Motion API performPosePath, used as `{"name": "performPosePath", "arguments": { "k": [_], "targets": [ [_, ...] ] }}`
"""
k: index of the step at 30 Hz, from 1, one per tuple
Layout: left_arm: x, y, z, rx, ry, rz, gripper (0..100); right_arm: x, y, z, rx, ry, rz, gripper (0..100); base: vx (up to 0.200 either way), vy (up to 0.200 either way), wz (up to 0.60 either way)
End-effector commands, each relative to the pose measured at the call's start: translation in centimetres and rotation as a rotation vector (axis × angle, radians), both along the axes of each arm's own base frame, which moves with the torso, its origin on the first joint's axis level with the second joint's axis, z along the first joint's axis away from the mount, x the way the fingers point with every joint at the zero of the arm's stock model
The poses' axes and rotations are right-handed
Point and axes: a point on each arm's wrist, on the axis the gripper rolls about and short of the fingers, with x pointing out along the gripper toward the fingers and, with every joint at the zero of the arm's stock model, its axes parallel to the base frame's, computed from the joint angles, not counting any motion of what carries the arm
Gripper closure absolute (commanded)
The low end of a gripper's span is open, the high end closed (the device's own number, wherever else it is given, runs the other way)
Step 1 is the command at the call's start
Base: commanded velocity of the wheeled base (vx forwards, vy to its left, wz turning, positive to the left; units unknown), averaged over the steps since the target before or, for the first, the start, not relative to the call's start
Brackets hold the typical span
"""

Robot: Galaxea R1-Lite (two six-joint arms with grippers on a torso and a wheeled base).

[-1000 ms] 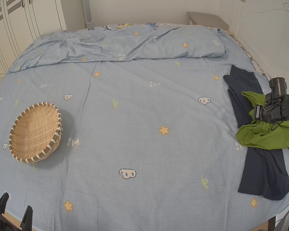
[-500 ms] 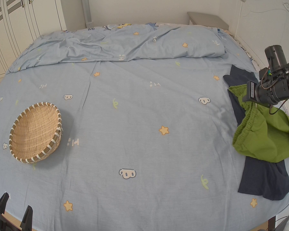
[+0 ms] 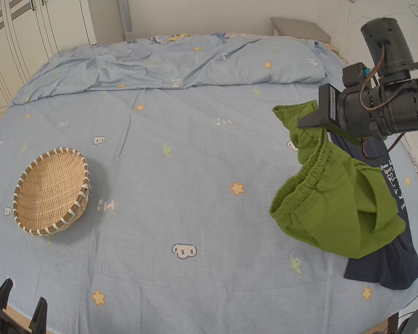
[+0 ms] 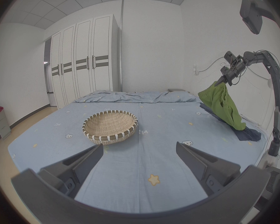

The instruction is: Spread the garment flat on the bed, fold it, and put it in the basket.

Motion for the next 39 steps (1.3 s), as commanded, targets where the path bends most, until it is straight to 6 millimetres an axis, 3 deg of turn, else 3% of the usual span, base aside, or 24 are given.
{"name": "performPosePath", "arguments": {
  "k": [1, 2, 3, 5, 6, 12, 25, 26, 39],
  "targets": [
    [0.0, 0.0, -0.4, 0.0, -0.001, 0.0, 0, -1.7, 4.5, 0.9, 0.057, -0.013, 0.137, 100, 0.0, 0.0, 0.0],
    [0.0, 0.0, -0.4, 0.0, -0.001, 0.0, 0, -1.8, 4.6, 0.9, 0.058, -0.014, 0.14, 100, 0.0, 0.0, 0.0],
    [0.0, 0.0, -0.4, 0.0, -0.001, 0.0, 0, -2.0, 6.2, 1.0, 0.065, -0.019, 0.183, 100, 0.0, 0.0, 0.0],
    [0.0, 0.0, -0.4, 0.0, -0.001, 0.0, 0, -2.0, 6.3, 0.9, 0.064, -0.018, 0.186, 100, 0.0, 0.0, 0.0],
    [0.0, 0.0, -0.4, 0.001, -0.001, -0.001, 0, -2.1, 8.8, -0.1, 0.05, 0.0, 0.237, 100, 0.0, 0.0, 0.0],
    [0.0, 0.0, -0.4, 0.0, -0.001, 0.0, 0, -1.6, 13.1, -2.4, 0.052, 0.001, 0.304, 100, 0.0, 0.0, 0.0],
    [0.0, 0.0, -0.4, 0.001, -0.001, 0.0, 0, 0.7, 16.2, -5.6, 0.016, 0.024, 0.298, 100, 0.0, 0.0, 0.0],
    [0.0, 0.0, -0.4, 0.0, -0.001, 0.0, 0, 0.8, 16.4, -5.9, 0.012, 0.029, 0.299, 0, 0.0, 0.0, 0.0],
    [0.0, 0.0, -0.4, 0.004, -0.003, -0.001, 0, 1.1, 16.9, -7.7, -0.033, 0.072, 0.306, 0, 0.0, 0.0, 0.0]
  ]
}}
